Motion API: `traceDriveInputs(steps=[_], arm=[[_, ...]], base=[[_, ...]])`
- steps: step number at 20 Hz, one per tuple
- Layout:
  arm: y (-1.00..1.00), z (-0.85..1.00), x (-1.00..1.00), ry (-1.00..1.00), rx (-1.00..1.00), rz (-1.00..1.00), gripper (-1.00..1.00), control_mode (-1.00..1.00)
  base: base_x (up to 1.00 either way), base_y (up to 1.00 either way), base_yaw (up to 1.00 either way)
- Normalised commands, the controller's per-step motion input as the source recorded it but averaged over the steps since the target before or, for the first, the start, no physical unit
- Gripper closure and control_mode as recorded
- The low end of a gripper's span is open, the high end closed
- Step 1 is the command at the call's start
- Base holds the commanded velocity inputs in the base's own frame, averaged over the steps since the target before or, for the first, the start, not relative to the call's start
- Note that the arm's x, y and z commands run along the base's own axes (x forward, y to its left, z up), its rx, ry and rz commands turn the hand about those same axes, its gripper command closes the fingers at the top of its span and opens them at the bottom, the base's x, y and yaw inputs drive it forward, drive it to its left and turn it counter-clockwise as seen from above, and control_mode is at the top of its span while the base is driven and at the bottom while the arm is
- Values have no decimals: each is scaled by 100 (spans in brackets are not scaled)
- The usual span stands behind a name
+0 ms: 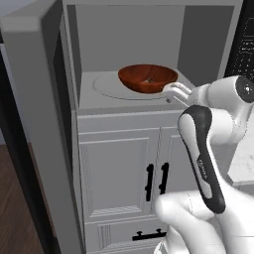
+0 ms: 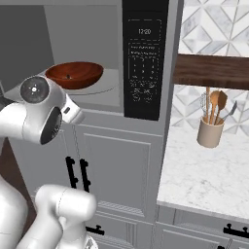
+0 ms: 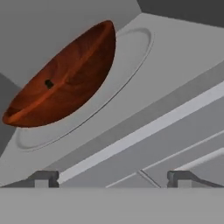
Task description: Pick the mushroom from the sink and place it in the bowl. Then pick the bowl and place it in the microwave. Then close the microwave door and press the start button.
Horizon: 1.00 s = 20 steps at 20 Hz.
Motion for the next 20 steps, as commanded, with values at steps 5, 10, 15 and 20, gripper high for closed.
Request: traceDriveInputs(steps=[5,10,15,20], arm=[[0,-4,-36,-9,-43,-10,-100,-100],[1,-21,-19,-7,-39,-6,-100,-100],[11,-26,-6,-11,-45,-10,-100,-100],[22,-35,-22,-12,-40,-14,-100,-100]], base=[[0,0,0],[0,0,0],[0,0,0],[0,0,0]])
